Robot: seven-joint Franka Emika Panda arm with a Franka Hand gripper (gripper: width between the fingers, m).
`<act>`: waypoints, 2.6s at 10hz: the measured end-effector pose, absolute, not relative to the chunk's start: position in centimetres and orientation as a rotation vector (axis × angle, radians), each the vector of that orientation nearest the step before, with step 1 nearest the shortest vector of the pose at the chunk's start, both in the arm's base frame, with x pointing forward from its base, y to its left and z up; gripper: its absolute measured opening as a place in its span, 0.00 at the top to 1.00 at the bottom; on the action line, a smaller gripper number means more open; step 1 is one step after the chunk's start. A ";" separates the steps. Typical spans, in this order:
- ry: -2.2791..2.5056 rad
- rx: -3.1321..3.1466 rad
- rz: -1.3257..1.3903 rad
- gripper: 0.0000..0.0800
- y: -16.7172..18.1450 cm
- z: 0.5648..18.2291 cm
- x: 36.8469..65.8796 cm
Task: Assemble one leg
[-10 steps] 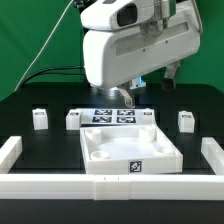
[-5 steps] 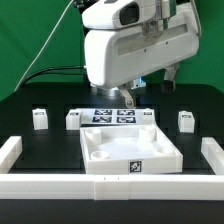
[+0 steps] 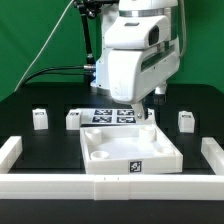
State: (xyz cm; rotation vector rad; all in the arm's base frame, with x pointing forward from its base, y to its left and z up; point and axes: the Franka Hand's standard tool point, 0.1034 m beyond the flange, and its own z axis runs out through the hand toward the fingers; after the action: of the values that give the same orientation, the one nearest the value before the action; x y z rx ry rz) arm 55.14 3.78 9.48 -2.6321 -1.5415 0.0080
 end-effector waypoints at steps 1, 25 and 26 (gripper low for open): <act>-1.540 -2.633 0.008 0.19 3.7 9.5 55.1; -2.339 -2.046 0.036 0.19 0.9 1.2 45.3; -2.333 -2.043 0.042 0.19 0.9 0.9 45.2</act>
Offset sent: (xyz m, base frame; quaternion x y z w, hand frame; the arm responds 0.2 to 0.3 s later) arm 0.0000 0.0000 0.0000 0.0000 0.0000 0.0000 1.0000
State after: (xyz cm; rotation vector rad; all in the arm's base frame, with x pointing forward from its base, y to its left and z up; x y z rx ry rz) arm 45.23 0.91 0.88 -2.0427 -2.3333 0.0423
